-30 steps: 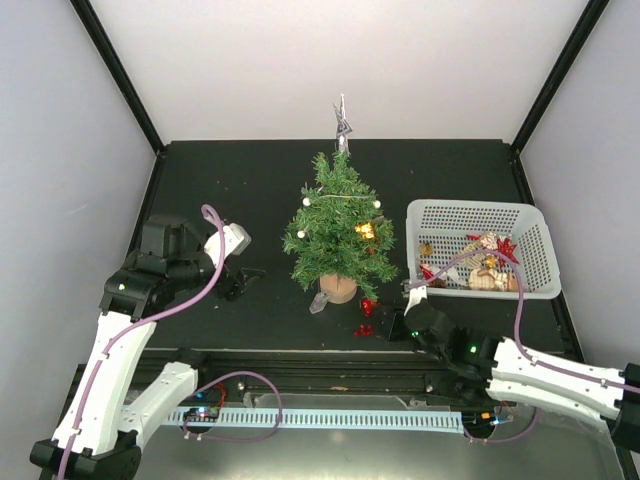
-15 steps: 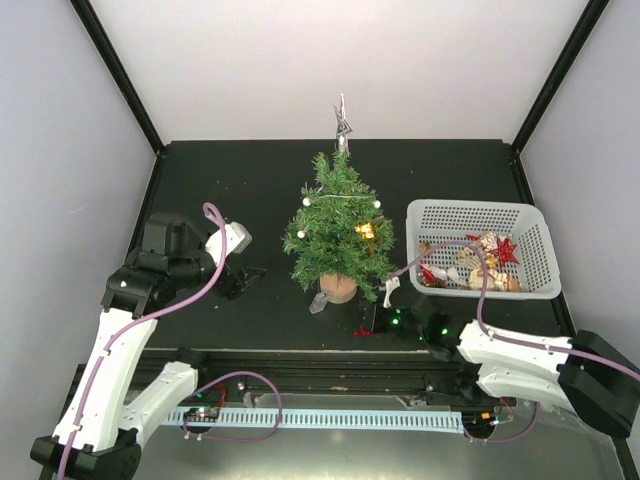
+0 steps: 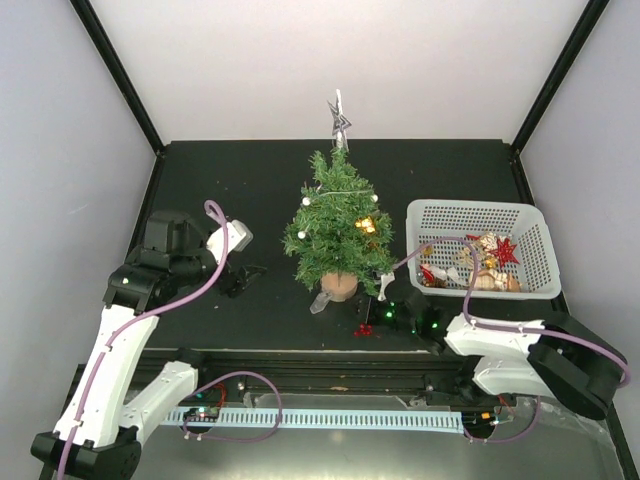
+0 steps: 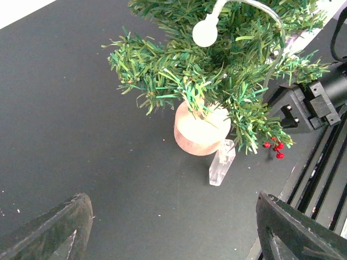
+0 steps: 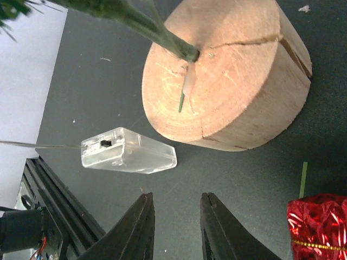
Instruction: Decorate the small christmas tree
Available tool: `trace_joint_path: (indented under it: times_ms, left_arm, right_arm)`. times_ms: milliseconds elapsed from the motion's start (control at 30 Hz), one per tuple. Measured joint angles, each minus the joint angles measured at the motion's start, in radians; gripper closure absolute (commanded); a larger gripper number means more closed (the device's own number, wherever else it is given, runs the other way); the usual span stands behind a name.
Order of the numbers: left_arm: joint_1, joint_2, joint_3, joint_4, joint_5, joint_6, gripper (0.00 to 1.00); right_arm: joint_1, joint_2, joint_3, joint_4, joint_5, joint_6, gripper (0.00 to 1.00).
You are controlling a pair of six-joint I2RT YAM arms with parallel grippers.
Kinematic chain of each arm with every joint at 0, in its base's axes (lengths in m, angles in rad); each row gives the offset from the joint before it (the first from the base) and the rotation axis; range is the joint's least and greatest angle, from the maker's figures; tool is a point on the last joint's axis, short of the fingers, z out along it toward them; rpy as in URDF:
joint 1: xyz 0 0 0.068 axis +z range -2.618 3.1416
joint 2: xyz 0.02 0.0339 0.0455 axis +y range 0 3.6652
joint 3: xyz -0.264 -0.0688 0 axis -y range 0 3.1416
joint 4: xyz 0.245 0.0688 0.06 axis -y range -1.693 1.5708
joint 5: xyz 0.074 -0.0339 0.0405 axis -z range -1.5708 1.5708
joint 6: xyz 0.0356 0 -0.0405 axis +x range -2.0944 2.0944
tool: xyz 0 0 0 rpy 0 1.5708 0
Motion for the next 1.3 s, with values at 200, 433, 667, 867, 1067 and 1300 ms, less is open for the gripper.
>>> trace_joint_path:
  times_ms: [200, 433, 667, 867, 1067, 1300]
  left_arm:
    - [0.001, 0.024, 0.0, 0.008, -0.002, 0.0, 0.17]
    - [0.001, 0.026, 0.0, 0.009, -0.004, 0.0, 0.17]
    - [0.001, 0.025, 0.0, 0.01, -0.015, 0.0, 0.17]
    - [0.002, 0.024, 0.0, 0.01, -0.026, 0.0, 0.17]
    - [0.002, 0.023, 0.0, 0.01, -0.038, 0.0, 0.17]
    - [0.004, 0.014, 0.0, 0.01, -0.049, 0.0, 0.17]
  right_arm:
    - [-0.018, 0.103, 0.004, 0.067, -0.013, 0.019, 0.75]
    - [-0.051, 0.19, 0.031, 0.124, -0.032, 0.022, 0.75]
    - [-0.128, 0.248, 0.069, 0.152, -0.069, 0.008, 0.75]
    - [-0.203, 0.33, 0.124, 0.172, -0.119, -0.02, 0.75]
    - [-0.269, 0.401, 0.179, 0.178, -0.17, -0.048, 0.75]
    - [-0.333, 0.414, 0.247, 0.164, -0.211, -0.093, 0.75]
